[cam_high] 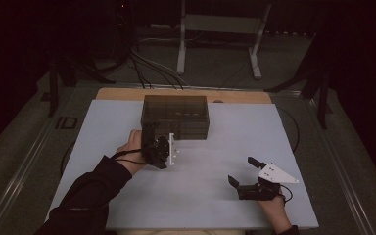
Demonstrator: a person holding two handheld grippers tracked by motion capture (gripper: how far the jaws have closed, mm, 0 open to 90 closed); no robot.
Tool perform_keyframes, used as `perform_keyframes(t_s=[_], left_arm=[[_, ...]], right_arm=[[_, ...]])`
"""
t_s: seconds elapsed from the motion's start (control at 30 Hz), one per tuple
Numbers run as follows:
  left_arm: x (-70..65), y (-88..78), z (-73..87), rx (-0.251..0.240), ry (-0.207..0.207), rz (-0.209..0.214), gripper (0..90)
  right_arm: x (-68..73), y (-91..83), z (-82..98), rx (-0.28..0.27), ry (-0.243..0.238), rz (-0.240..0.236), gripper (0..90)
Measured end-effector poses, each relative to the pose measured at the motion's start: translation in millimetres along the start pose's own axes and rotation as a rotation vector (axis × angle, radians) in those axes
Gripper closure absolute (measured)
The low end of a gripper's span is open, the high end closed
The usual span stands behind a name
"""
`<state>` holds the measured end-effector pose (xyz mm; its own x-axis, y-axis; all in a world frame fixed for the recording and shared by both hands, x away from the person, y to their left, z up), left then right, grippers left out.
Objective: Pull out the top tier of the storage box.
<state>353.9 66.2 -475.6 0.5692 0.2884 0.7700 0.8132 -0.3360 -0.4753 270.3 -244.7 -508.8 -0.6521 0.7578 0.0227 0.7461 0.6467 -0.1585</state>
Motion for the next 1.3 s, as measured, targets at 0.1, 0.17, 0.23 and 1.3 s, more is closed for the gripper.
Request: perform_keyframes(t_s=[0.1, 0.17, 0.23, 1.3], left_arm=[[-3.6, 3.1, -2.2, 0.018, 0.043, -0.014, 0.0], [-5.0, 6.3, -2.9, 0.029, 0.054, -0.024, 0.0], [-5.0, 8.2, -3.3, 0.034, 0.068, -0.03, 1.1], [-21.8, 44.5, -9.5, 0.116, 0.38, -0.194, 44.4]], right_arm=[[0.1, -0.1, 0.2, 0.001, 0.0, -0.002, 1.5], [-0.1, -0.3, -0.2, -0.002, 0.001, -0.001, 1.5], [0.0, -0.2, -0.1, -0.002, 0.0, -0.001, 1.5], [-0.6, -1.3, -0.3, 0.0, 0.007, 0.003, 1.6]])
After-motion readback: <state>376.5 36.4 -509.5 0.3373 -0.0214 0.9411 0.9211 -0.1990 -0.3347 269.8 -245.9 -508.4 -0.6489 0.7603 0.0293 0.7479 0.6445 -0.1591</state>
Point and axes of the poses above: each handheld gripper's, and its own axes: y roughly forward along the jaws, z roughly out of its underside, x roughly to its left, the point moved 3 cm from there along y, roughly forward along the jaws, and after that the axes turned 10 degrees about -x, right-handed, at the moved point
